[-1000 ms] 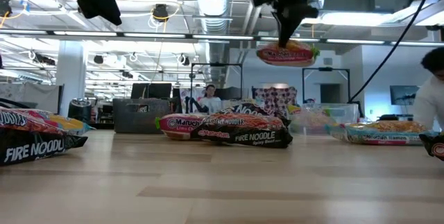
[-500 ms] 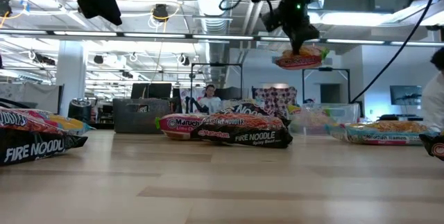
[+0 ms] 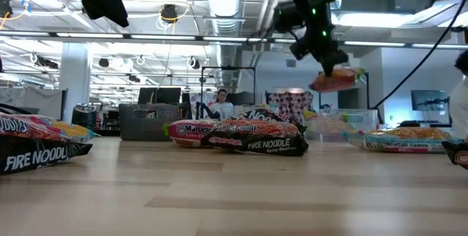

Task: Sort Maruchan noodles
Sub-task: Put the bottom right green noodle pack into the right transparent bin

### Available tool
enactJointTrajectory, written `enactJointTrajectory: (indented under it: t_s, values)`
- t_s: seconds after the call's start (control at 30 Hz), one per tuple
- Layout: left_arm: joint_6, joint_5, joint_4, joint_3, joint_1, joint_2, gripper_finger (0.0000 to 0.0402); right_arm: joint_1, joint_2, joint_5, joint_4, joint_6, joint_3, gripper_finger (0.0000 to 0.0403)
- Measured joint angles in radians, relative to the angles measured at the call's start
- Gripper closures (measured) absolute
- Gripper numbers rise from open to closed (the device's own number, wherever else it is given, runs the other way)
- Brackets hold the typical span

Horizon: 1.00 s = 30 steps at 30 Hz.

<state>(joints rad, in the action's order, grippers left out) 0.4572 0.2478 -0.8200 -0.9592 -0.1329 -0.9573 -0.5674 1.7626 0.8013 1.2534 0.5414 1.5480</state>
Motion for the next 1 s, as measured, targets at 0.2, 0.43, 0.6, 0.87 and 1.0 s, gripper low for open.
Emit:
enactJointTrajectory:
  t_s: [0.2, 0.43, 0.6, 0.87, 1.0]
  values:
    - [0.0, 0.0, 0.0, 0.0, 0.0, 0.0, 0.0306, -0.01, 0.001, 0.007, -0.178, 0.122, -0.146, 0.0402]
    - [0.001, 0.001, 0.0, 0.0, 0.0, 0.0, 0.0306, 0.008, 0.001, 0.008, -0.315, 0.224, -0.279, 0.0403]
    - [0.002, 0.002, 0.0, 0.0, 0.0, 0.0, 0.0306, 0.027, 0.001, 0.009, -0.428, 0.299, -0.341, 0.0403]
    - [0.003, 0.003, 0.001, 0.0, 0.0, 0.0, 0.0306, 0.016, 0.003, -0.009, -0.441, 0.291, -0.348, 0.0392]
    - [0.003, 0.003, 0.001, 0.0, 0.0, 0.0, 0.0306, 0.008, 0.003, -0.014, -0.441, 0.271, -0.348, 0.0367]
